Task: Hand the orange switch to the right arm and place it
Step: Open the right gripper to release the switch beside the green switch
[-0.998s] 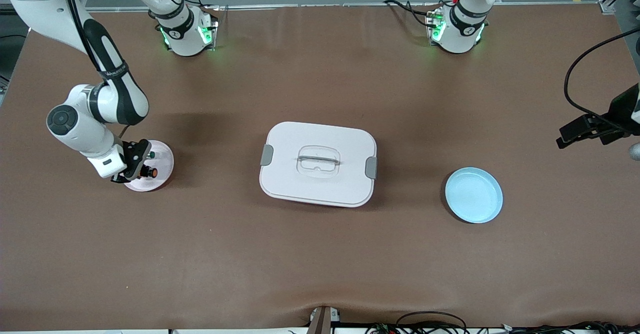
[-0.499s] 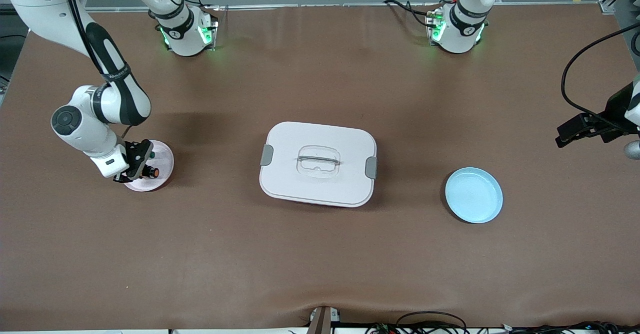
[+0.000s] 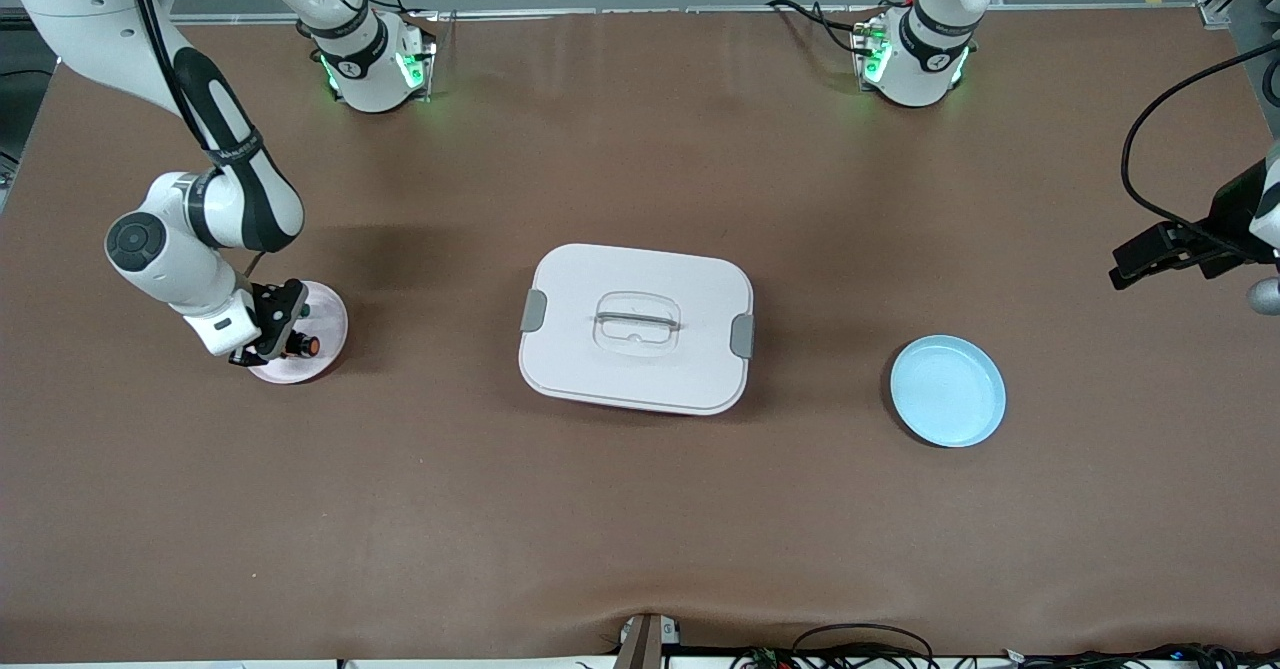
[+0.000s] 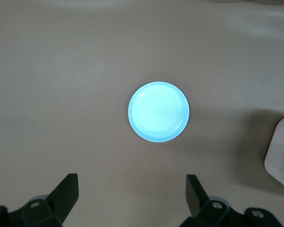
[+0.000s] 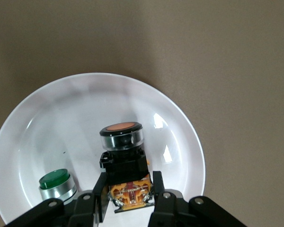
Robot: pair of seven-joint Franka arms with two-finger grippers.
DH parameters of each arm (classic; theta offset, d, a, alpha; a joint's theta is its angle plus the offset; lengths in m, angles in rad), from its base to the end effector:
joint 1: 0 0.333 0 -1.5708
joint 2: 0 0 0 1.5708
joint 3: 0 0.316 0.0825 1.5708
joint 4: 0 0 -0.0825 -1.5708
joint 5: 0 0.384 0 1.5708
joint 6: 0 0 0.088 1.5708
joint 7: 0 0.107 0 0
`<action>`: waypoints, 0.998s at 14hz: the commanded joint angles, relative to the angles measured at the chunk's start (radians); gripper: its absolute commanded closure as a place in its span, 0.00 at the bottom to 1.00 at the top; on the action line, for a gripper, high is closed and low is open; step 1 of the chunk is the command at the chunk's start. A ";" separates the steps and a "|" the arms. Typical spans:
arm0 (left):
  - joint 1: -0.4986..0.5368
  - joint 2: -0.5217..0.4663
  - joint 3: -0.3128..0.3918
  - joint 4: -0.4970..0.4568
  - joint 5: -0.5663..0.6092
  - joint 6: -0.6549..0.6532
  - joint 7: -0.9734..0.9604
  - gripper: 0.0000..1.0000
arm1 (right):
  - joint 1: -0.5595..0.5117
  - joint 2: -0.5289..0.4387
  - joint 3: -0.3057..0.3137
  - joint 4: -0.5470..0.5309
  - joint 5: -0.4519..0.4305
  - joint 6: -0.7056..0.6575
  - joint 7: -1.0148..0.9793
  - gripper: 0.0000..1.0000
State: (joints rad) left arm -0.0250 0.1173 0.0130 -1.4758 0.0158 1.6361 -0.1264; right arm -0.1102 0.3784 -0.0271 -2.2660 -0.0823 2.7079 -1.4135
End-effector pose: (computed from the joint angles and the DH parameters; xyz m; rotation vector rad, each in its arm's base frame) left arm 0.5971 -0.0060 0.6080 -3.1215 -0.1775 -0.0690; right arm 0.5388 -0.0719 0.1968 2.3900 1.9170 0.0189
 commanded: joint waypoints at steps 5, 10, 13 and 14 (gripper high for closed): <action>0.002 -0.158 -0.018 -0.170 -0.039 0.019 -0.019 0.00 | -0.023 0.007 0.015 -0.010 -0.022 0.024 -0.027 1.00; -0.009 -0.177 -0.033 -0.181 -0.037 0.071 -0.045 0.00 | -0.023 0.010 0.015 -0.009 -0.022 0.024 -0.027 1.00; -0.010 -0.120 -0.056 -0.121 -0.020 0.058 -0.032 0.00 | -0.026 0.010 0.015 -0.001 -0.022 0.020 -0.012 0.01; -0.006 -0.116 -0.059 -0.117 -0.022 0.051 -0.032 0.00 | -0.026 0.008 0.015 0.003 -0.022 0.013 -0.012 0.00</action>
State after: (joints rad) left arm -0.0325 -0.0305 -0.0382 -1.6384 -0.0123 1.6988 -0.1525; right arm -0.1111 0.3854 -0.0268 -2.2682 -0.0827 2.7155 -1.4278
